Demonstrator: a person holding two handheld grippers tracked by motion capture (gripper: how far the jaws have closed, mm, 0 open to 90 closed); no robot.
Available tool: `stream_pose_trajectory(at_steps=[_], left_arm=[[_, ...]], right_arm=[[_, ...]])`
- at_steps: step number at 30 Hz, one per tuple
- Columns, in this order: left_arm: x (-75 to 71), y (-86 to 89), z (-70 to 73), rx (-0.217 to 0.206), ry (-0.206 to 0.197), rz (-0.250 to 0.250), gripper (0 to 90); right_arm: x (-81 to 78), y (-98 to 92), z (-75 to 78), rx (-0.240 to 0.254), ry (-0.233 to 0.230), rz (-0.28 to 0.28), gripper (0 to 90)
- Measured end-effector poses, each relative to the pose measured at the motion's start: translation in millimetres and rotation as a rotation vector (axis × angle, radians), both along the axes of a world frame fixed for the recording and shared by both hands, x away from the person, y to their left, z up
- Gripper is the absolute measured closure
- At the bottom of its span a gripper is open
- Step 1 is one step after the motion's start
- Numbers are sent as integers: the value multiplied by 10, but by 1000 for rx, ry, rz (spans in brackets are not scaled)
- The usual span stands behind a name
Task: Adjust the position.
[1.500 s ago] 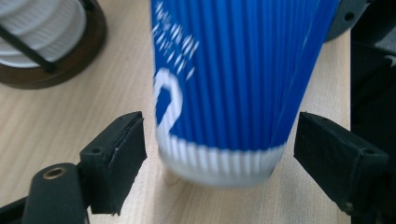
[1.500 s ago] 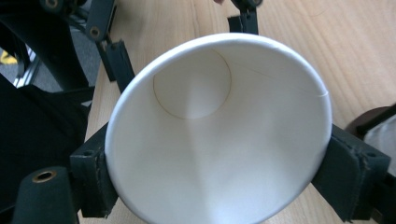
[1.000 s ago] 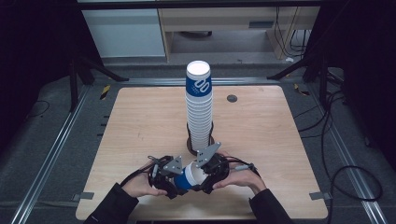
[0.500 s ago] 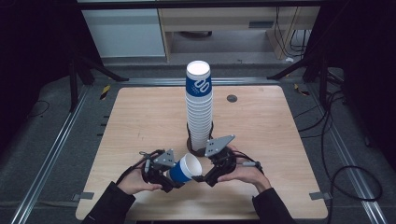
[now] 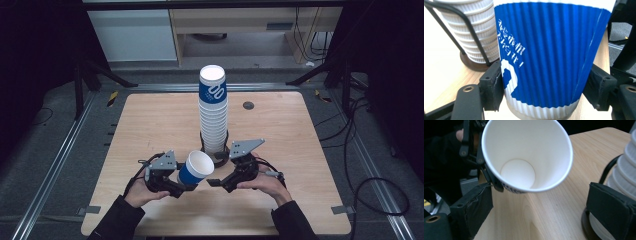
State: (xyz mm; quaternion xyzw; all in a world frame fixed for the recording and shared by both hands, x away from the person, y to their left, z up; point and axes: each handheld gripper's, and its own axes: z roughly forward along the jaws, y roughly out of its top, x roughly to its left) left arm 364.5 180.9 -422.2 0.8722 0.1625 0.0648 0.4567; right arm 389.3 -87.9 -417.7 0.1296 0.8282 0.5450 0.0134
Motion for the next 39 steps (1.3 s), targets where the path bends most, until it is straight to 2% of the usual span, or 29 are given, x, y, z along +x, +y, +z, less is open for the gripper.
stream_pose_trajectory(at_steps=[7,10,16,27,33,35,39], left_arm=[[-47,-93,-11,-4,-6,-23,272],[-63,-131,-27,-3,-9,-25,272],[-75,-168,-41,3,-4,-32,272],[-91,-208,-58,10,-1,-44,272],[-83,-203,-61,5,7,-42,261],[-78,-195,-72,12,8,-37,218],[-40,-144,-97,35,24,-27,193]], right_arm=[[-11,67,-27,62,53,37,70],[-15,89,-39,53,52,37,71],[-22,153,-83,66,72,58,97],[-32,197,-114,86,101,91,183],[-38,194,-106,86,89,90,196],[-38,175,-87,93,83,84,198],[-23,73,-20,105,59,50,197]])
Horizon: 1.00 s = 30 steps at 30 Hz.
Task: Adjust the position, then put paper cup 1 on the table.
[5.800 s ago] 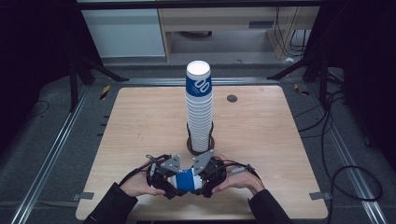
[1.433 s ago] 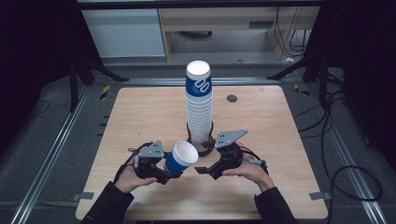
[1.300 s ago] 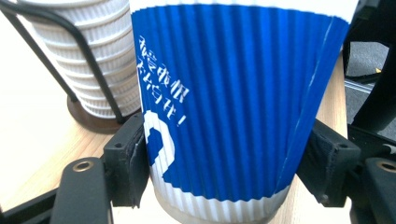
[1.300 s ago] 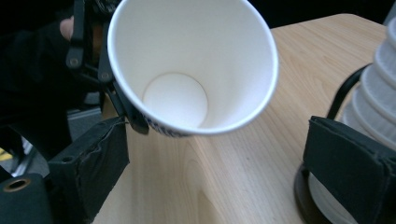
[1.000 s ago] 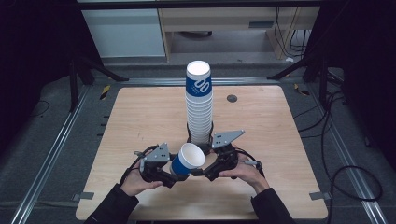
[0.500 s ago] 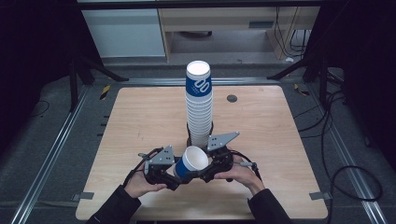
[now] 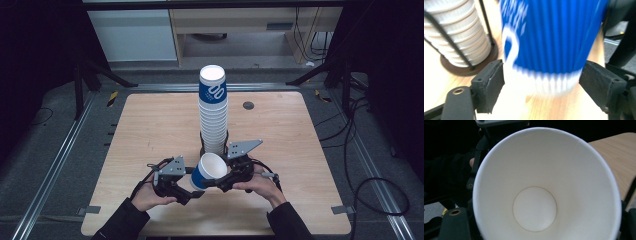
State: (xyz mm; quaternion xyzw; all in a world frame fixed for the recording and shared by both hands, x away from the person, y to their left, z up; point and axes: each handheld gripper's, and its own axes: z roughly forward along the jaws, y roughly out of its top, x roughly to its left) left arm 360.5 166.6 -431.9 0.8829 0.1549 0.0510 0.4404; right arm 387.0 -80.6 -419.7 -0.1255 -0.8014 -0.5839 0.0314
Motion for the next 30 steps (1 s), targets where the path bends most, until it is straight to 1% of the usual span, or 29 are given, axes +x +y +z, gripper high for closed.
stream_pose_trajectory(at_steps=[2,4,8,9,10,11,14,17,19,26,28,30], left_arm=[[21,42,-2,-3,-2,21,183],[59,109,1,-16,6,43,180],[122,227,21,-36,4,105,172],[141,261,28,-41,2,131,172],[154,282,32,-42,1,147,172],[174,316,35,-47,1,179,173],[214,382,41,-56,6,229,175],[247,450,46,-63,6,271,175],[269,488,43,-59,3,292,174],[308,551,27,-50,11,327,174],[315,564,25,-43,5,346,173],[322,575,22,-47,9,352,173]], right_arm=[[6,-81,41,-1,-13,-26,197],[12,-150,76,-5,-26,-54,198],[23,-257,126,-8,-50,-99,198],[26,-282,136,-11,-53,-109,198],[30,-310,144,-8,-55,-122,198],[33,-326,148,-9,-58,-129,198],[42,-390,160,-29,-64,-160,198],[54,-440,164,-66,-70,-198,198],[60,-470,168,-70,-68,-214,198],[90,-584,193,-91,-72,-289,198],[96,-611,202,-92,-75,-306,198],[108,-651,215,-97,-74,-336,198]])
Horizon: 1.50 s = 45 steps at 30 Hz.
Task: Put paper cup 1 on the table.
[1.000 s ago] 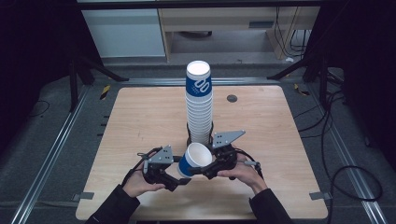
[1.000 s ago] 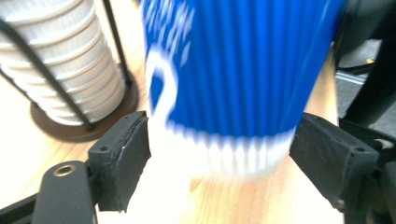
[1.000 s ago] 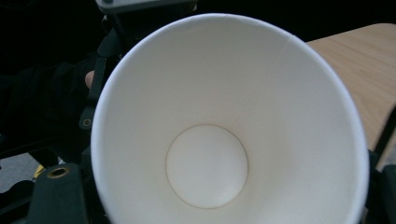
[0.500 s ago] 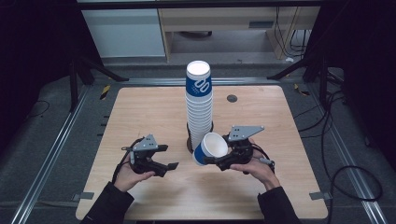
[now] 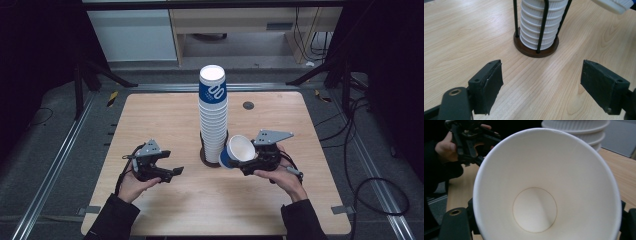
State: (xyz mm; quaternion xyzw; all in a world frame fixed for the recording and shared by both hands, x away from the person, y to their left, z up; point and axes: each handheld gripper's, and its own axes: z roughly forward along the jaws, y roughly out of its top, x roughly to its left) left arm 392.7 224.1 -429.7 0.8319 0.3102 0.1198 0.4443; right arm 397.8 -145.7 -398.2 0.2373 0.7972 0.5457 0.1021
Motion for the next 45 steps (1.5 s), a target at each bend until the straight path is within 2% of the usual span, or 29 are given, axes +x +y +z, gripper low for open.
stream_pose_trajectory(at_steps=[5,9,14,16,25,30,32,35,39,45], left_arm=[[17,27,-2,2,4,23,173],[33,55,-3,4,4,41,174],[48,74,-16,5,9,52,174],[55,84,-20,9,9,57,174],[78,127,-21,7,11,75,174],[83,145,-24,7,10,85,174],[83,144,-25,8,9,84,174],[81,142,-21,9,8,82,174],[80,139,-20,12,5,84,174],[76,125,-23,18,5,79,174]], right_arm=[[25,-98,34,-31,-7,-91,198],[76,-195,66,-71,-22,-189,198],[139,-314,76,-105,-9,-302,194],[167,-360,73,-109,-13,-330,195],[325,-531,97,-141,-11,-431,195],[480,-582,112,-171,-16,-491,195],[551,-595,101,-172,-3,-502,195],[633,-605,74,-207,-3,-523,194],[715,-629,14,-233,18,-542,194],[798,-717,-131,-270,79,-569,193]])
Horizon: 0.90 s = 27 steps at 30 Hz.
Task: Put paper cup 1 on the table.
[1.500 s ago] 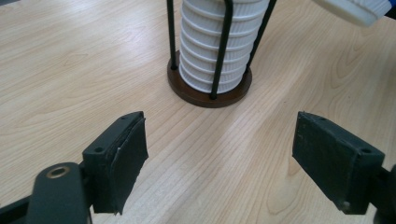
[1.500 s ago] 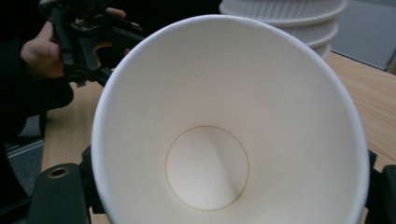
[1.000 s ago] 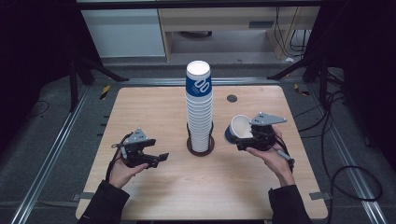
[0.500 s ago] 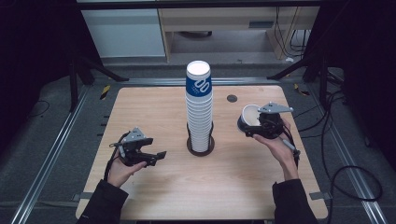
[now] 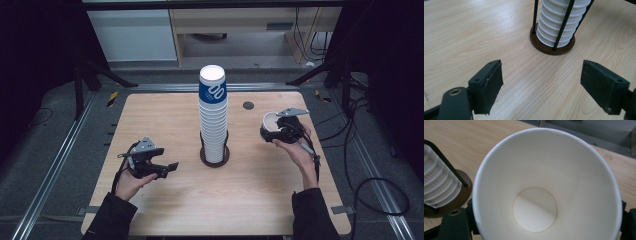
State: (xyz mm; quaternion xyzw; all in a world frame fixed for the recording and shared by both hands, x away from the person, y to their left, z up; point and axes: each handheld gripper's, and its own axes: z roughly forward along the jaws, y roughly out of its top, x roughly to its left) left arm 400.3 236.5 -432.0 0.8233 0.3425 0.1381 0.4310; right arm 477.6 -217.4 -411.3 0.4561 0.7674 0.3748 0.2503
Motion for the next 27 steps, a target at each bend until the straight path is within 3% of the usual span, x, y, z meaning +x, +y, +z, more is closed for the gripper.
stream_pose_trajectory(at_steps=[9,17,27], left_arm=[[-11,-8,7,2,-5,-2,174],[-15,-20,6,4,-5,-4,174],[-12,-29,-8,10,-1,-9,173]], right_arm=[[61,-111,-205,-50,89,-30,191],[87,-175,-376,-53,130,-45,190],[119,-177,-464,-86,177,-44,184]])
